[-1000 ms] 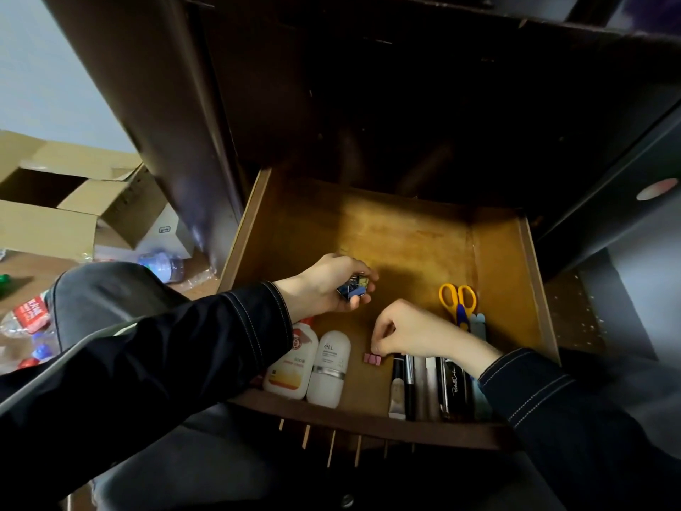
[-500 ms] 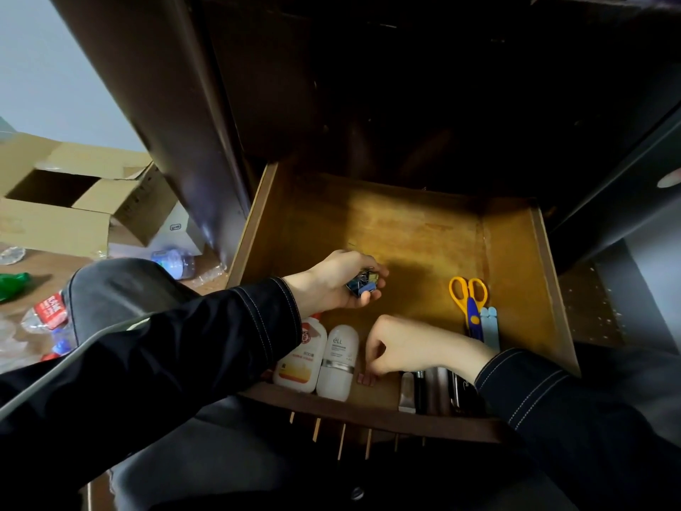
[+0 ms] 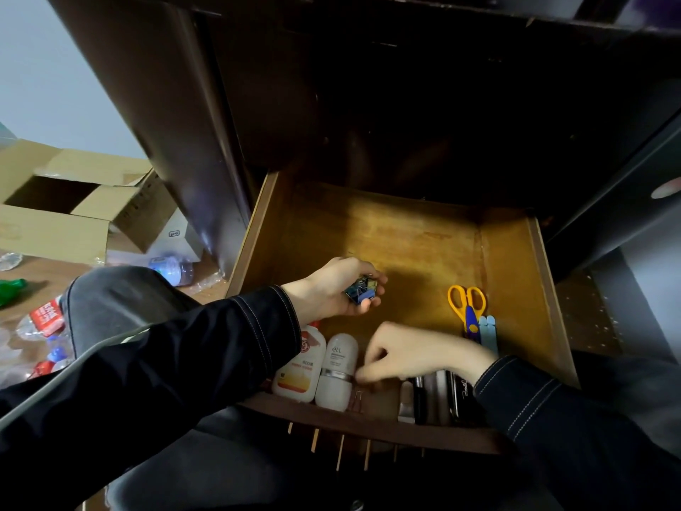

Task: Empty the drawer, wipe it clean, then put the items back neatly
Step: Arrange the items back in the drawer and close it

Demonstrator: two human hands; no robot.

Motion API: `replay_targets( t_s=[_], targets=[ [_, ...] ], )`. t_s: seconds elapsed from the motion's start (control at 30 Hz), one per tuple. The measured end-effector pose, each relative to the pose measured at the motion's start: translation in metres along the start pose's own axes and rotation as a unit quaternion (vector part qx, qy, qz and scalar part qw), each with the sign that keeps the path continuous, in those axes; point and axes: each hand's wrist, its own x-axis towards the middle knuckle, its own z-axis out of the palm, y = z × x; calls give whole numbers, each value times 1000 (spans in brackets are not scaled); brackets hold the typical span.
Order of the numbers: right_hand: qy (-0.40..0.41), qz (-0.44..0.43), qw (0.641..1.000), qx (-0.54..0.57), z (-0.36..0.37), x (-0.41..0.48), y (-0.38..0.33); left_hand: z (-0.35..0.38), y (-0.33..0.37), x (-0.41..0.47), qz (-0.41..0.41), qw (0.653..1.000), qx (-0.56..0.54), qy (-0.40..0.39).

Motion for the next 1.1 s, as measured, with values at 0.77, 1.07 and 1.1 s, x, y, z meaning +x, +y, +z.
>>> replay_targets(
  t_s=[0.77,1.07,1.1],
  targets=[
    [425,-66,900,77,-31,-10,5,12,-3,-13,-82,994,9,-66],
    [396,-24,912,102,-35,-21,9,9,-1,-7,-47,998,-34,29],
    [313,-9,946,90,-31,-21,10,6,0,-6,-39,996,-57,49]
  ],
)
